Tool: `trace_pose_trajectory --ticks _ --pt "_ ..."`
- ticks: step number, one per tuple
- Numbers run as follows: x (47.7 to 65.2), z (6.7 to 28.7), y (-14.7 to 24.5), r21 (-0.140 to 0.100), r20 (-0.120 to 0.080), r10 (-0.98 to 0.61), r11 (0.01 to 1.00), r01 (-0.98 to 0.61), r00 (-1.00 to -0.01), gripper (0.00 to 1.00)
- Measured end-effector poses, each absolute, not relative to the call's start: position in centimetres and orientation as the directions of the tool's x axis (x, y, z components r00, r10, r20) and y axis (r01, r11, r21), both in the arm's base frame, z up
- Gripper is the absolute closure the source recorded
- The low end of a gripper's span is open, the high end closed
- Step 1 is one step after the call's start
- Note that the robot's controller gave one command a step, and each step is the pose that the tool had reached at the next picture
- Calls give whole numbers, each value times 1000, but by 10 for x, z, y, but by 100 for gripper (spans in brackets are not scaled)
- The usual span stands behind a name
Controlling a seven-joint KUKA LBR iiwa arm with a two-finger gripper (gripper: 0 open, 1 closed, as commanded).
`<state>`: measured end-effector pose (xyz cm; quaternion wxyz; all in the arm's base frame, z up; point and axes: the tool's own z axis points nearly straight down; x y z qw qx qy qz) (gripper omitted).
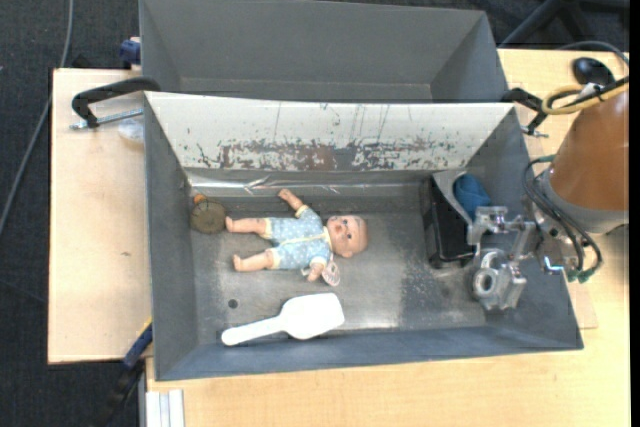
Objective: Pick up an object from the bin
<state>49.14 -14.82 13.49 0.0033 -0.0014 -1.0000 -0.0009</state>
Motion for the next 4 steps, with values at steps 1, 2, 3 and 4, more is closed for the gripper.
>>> trace_pose_trajectory --ticks 1,2,3,4 --pt "493 140 -148 0 -2 1 1000 1 -1000 0" --pt "506 95 -127 0 -2 -62 998 -62 -998 0" --pt "508 76 -112 2 -6 37 999 37 -999 0" --pt "536 75 -100 2 -7 156 988 156 -988 0"
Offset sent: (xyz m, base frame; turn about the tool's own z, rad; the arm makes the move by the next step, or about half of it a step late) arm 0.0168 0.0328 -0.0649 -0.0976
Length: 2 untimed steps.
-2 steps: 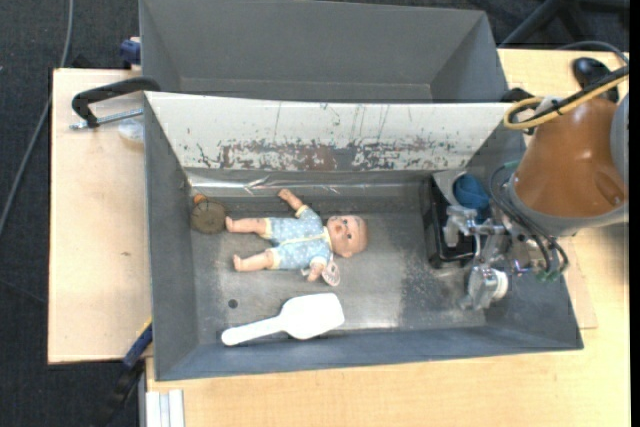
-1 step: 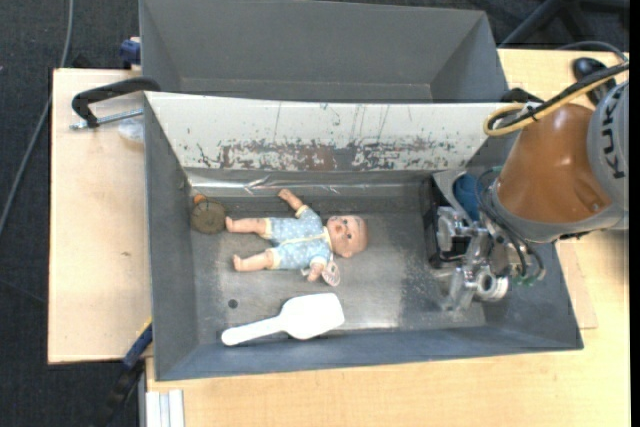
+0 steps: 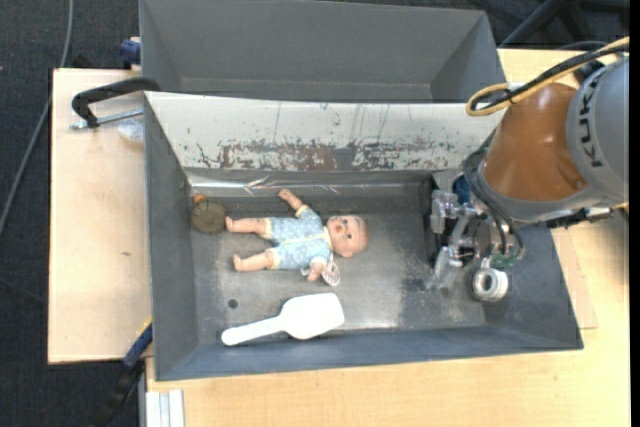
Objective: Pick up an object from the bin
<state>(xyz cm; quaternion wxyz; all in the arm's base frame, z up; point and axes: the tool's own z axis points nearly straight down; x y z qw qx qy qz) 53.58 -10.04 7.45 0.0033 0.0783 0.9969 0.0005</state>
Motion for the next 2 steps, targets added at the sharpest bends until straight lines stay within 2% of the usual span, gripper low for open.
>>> trace_pose_trajectory --ticks 1,2 --pt "550 72 -92 -1 -13 -50 999 -50 -999 0" --pt "560 71 -57 1 -12 73 997 73 -997 0"
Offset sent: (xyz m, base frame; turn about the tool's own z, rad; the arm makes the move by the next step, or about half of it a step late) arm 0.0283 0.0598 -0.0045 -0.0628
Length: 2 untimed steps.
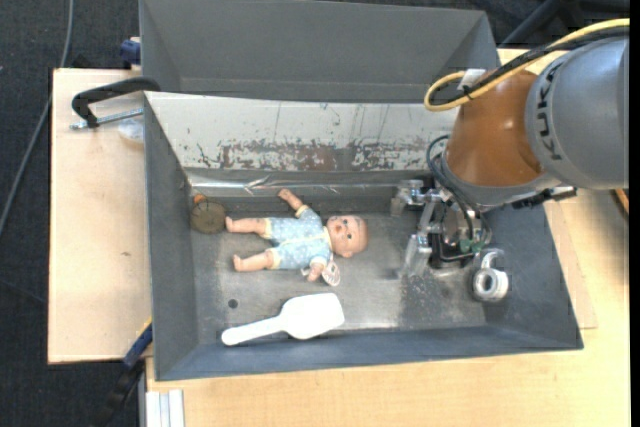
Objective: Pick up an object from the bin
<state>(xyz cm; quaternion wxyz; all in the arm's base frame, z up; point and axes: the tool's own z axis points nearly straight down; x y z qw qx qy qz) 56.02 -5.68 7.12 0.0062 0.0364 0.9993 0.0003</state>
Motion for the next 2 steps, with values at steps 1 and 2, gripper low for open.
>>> trace_pose_trajectory --ticks 1,2 --pt "565 71 -34 2 -16 -4 1000 -4 -1000 0" --pt "580 71 -8 -1 -18 -53 999 -53 -998 0"
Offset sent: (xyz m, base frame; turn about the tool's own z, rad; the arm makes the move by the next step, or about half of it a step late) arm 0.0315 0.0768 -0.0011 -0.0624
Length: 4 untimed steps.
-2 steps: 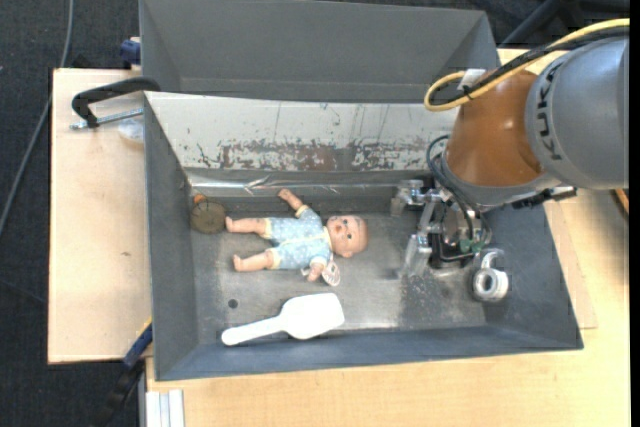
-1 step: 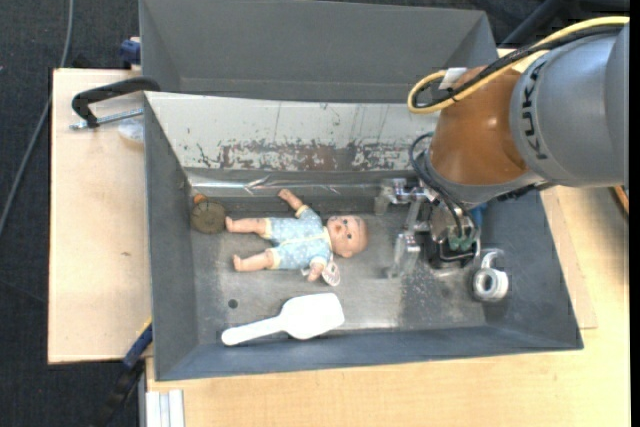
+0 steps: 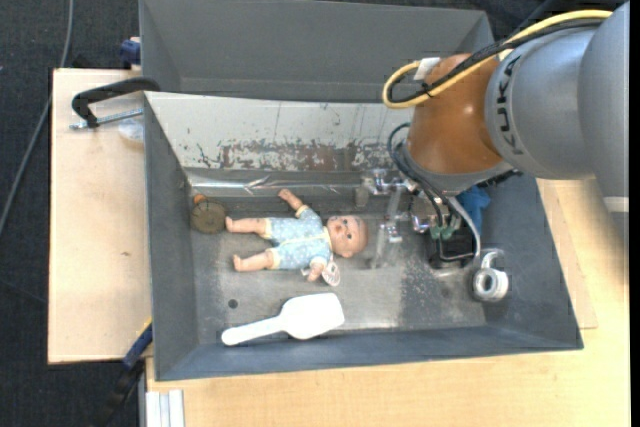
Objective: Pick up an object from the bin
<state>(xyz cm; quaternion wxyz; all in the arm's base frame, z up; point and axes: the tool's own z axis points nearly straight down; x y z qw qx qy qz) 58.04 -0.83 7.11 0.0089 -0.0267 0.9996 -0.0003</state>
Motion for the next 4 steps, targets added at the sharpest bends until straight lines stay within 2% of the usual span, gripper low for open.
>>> trace_pose_trajectory --ticks 1,2,3,4 --pt "584 71 13 3 -20 -33 999 -33 -999 0" --pt "581 72 53 -6 -20 -351 936 -351 -936 100" --pt "581 72 53 -6 -20 -352 936 -352 -936 100" --pt "582 211 75 -7 -26 -373 928 -373 -927 100"
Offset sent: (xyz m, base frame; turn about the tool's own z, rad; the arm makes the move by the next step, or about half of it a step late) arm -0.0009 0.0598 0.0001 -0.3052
